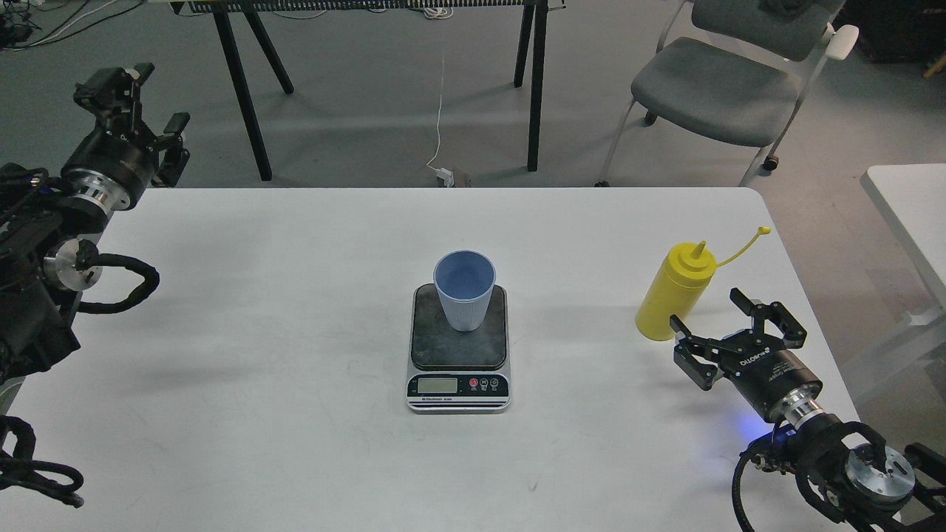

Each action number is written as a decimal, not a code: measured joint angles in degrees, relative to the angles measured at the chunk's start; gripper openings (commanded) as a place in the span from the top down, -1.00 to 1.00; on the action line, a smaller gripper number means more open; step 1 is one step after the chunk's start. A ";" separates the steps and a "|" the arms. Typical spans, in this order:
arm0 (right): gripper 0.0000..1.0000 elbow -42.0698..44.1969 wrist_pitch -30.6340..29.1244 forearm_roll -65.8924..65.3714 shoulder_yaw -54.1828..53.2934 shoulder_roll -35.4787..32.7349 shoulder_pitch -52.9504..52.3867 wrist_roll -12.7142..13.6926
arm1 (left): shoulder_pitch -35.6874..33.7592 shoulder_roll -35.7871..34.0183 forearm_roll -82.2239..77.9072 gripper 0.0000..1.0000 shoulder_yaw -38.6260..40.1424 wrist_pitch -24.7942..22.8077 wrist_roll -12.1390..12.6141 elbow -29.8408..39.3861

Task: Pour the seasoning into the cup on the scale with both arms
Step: 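Move the right gripper down to the yellow squeeze bottle, then close the right gripper around the yellow bottle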

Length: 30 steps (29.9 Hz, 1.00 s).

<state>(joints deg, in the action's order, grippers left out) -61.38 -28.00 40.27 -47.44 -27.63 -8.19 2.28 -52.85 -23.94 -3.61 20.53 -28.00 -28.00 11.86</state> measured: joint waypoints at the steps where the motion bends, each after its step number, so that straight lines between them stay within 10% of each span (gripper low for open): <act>1: -0.99 0.26 0.00 -0.05 0.00 0.34 -0.03 0.01 | -0.05 -0.03 0.00 -0.55 0.02 0.00 0.00 0.00; 23: -0.98 9.93 0.00 -3.59 -0.32 8.26 -7.22 0.09 | 0.23 -0.14 0.00 -0.57 -0.13 0.00 0.00 -0.02; 30: -0.69 11.48 0.00 -3.66 -0.38 9.23 -8.91 0.09 | 0.37 -0.15 0.00 -0.57 -0.21 0.00 0.00 -0.08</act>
<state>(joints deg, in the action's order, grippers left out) -49.90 -28.00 36.61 -47.81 -18.40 -17.10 2.38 -52.48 -24.09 -3.61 20.31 -28.00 -28.00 11.78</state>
